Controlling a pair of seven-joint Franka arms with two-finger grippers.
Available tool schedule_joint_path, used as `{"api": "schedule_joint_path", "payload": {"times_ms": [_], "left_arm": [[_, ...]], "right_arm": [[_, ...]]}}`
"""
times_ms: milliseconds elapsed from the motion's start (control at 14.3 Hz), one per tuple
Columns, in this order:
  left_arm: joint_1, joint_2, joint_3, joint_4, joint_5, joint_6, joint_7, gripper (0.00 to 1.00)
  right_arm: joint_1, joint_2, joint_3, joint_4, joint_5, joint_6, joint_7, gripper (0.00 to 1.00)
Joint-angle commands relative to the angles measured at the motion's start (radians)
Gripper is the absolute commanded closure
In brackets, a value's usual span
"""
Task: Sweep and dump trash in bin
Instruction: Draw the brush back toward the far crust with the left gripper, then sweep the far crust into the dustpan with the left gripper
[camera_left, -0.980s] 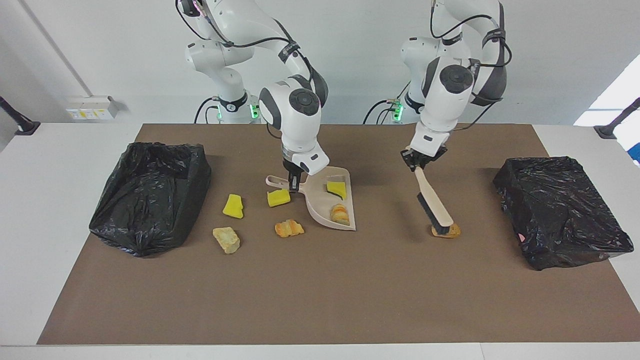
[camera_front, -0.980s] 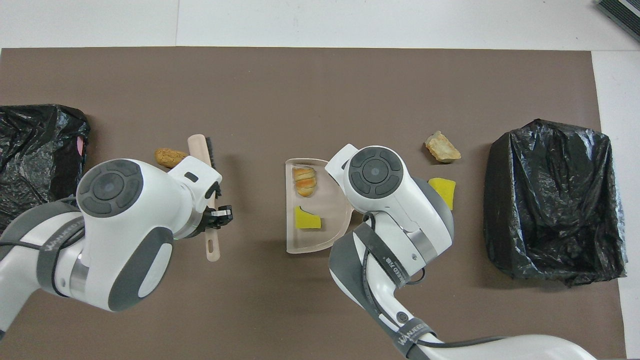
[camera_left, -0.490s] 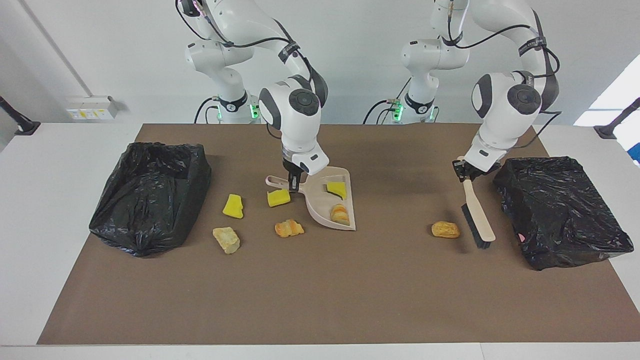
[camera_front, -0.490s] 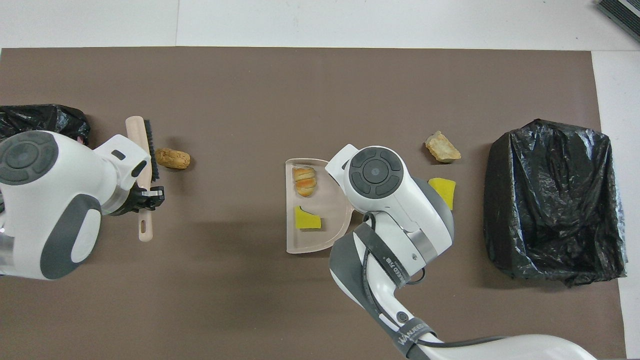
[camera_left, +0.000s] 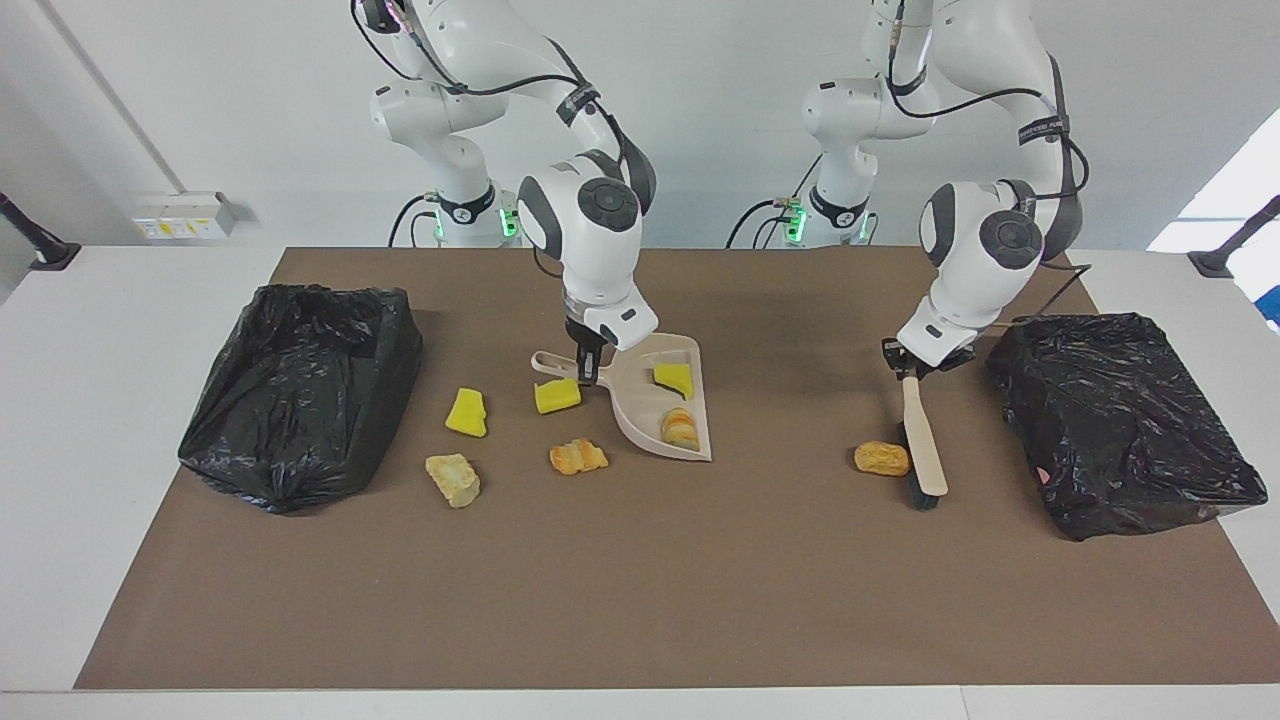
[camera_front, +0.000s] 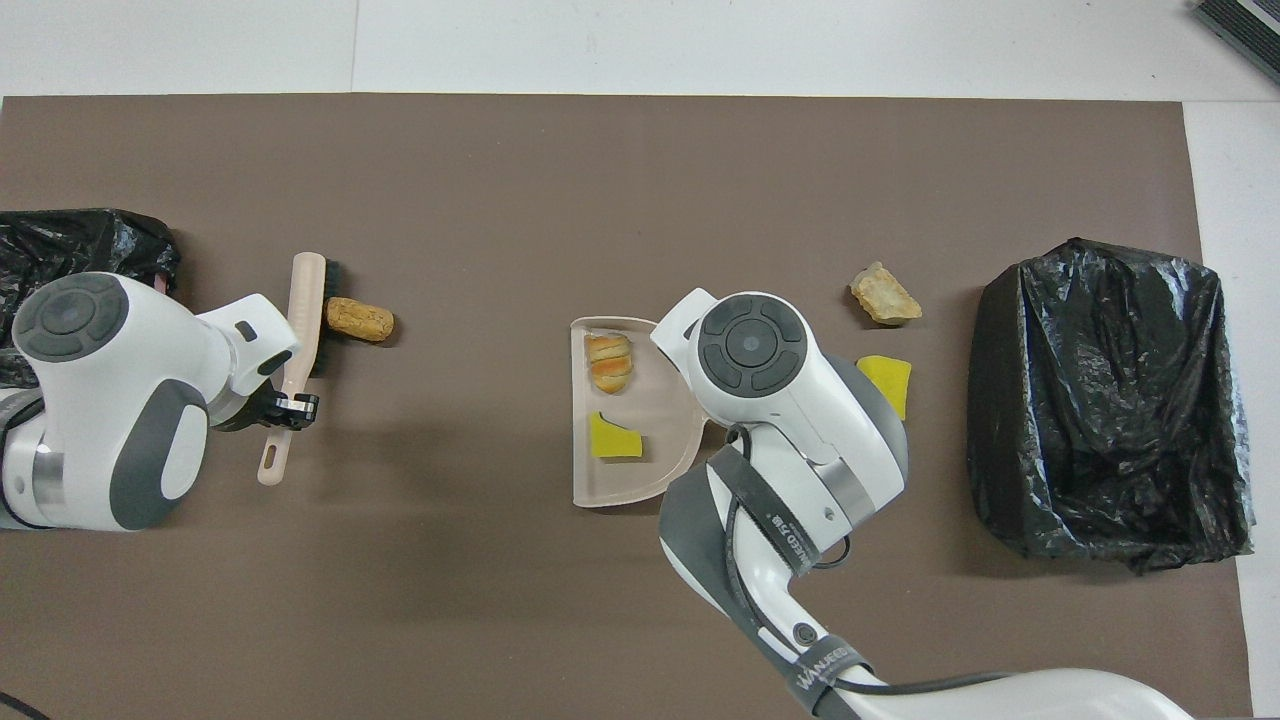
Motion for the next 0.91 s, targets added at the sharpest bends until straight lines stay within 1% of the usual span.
{"api": "schedule_joint_path", "payload": {"times_ms": [0,140,350,630,840], "left_arm": [[-0.082,-0.063,0.009,-0.097,-0.052,0.015,-0.039,1.00],[-0.147,-0.074,0.007,-0.108,-0.063,0.013,-0.064,1.00],[-0.282,-0.083,0.007,-0.107,-0.116,0.010,-0.109,1.00],[-0.424,-0.103,0.007,-0.108,-0.187,0.004,-0.196,1.00],[-0.492,-0.106,0.006,-0.104,-0.236,0.004,-0.227,1.00]], "right_arm": [[-0.016,-0.001,0.009,-0.018,-0.022,0.037,-0.015,1.00],[-0.016,-0.001,0.009,-0.018,-0.022,0.037,-0.015,1.00],[-0.016,-0.001,0.009,-0.024,-0.022,0.052,-0.015,1.00],[-0.017,0.001,0.009,-0.030,-0.022,0.060,-0.016,1.00],[-0.019,-0.001,0.009,-0.038,-0.022,0.078,-0.023,1.00]]}}
